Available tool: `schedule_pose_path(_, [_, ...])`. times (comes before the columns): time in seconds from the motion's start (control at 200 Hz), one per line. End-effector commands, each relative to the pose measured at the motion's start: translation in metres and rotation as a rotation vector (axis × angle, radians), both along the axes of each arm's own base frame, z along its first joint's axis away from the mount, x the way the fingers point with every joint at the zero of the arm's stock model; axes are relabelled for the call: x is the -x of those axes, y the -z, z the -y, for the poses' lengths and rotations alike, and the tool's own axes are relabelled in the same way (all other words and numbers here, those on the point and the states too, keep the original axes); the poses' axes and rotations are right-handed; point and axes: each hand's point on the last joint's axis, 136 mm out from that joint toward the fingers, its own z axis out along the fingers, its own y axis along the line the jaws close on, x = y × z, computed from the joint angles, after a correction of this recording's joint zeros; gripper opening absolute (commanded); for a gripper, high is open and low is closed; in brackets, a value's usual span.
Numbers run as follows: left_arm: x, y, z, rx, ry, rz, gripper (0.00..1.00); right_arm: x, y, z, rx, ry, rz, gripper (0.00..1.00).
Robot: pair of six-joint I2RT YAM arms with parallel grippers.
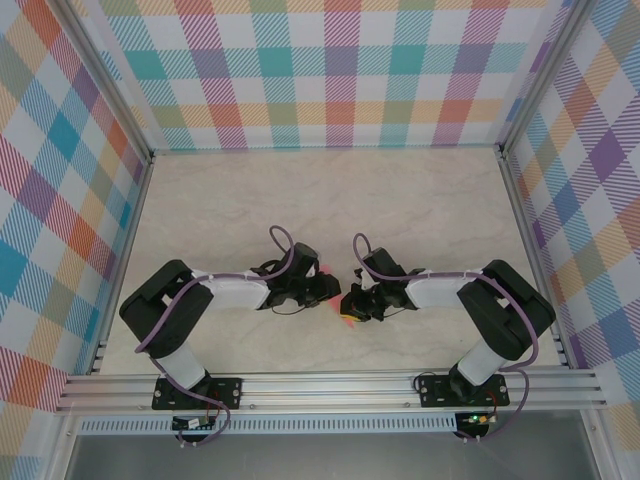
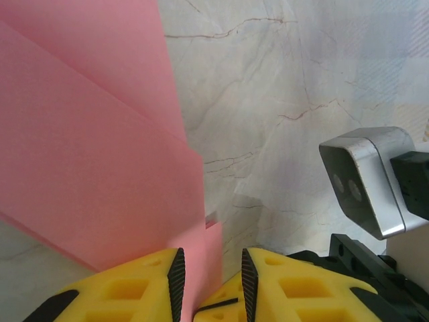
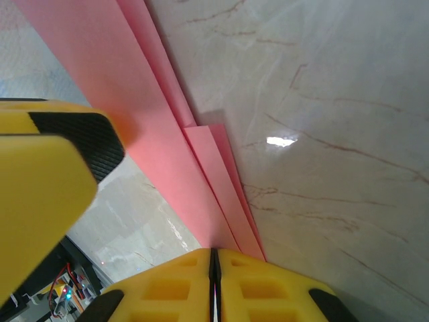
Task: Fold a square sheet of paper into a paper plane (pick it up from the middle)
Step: Fold the wing for the fifth time at the center of the table.
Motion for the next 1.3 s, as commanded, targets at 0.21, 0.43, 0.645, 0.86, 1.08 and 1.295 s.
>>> schedule_pose_path(0.21, [0.011,-0.001,0.010,0.037,0.026,0.003,0.31,0.009,0.017,0.011,0.063,0.013,-0.036,0.10])
schedule_pose_path(0.43, [0.014,0.016,0.000,-0.012,0.002,-0.018,0.31,0.008,0.017,0.011,0.065,0.013,-0.036,0.10])
schedule_pose_path(0.645, [0.003,0.025,-0.015,-0.087,-0.066,0.015,0.31,0.009,0.019,0.011,0.069,0.012,-0.040,0.10])
schedule_pose_path(0.86, [-0.007,0.022,-0.020,-0.112,-0.089,0.027,0.32,0.010,0.020,0.013,0.075,0.011,-0.040,0.10])
schedule_pose_path(1.08, [-0.021,0.020,-0.040,-0.132,-0.126,0.035,0.32,0.012,0.020,0.014,0.074,0.009,-0.042,0.10])
schedule_pose_path(1.295, [-0.040,0.017,-0.056,-0.127,-0.155,0.037,0.32,0.012,0.018,0.013,0.069,0.002,-0.039,0.10])
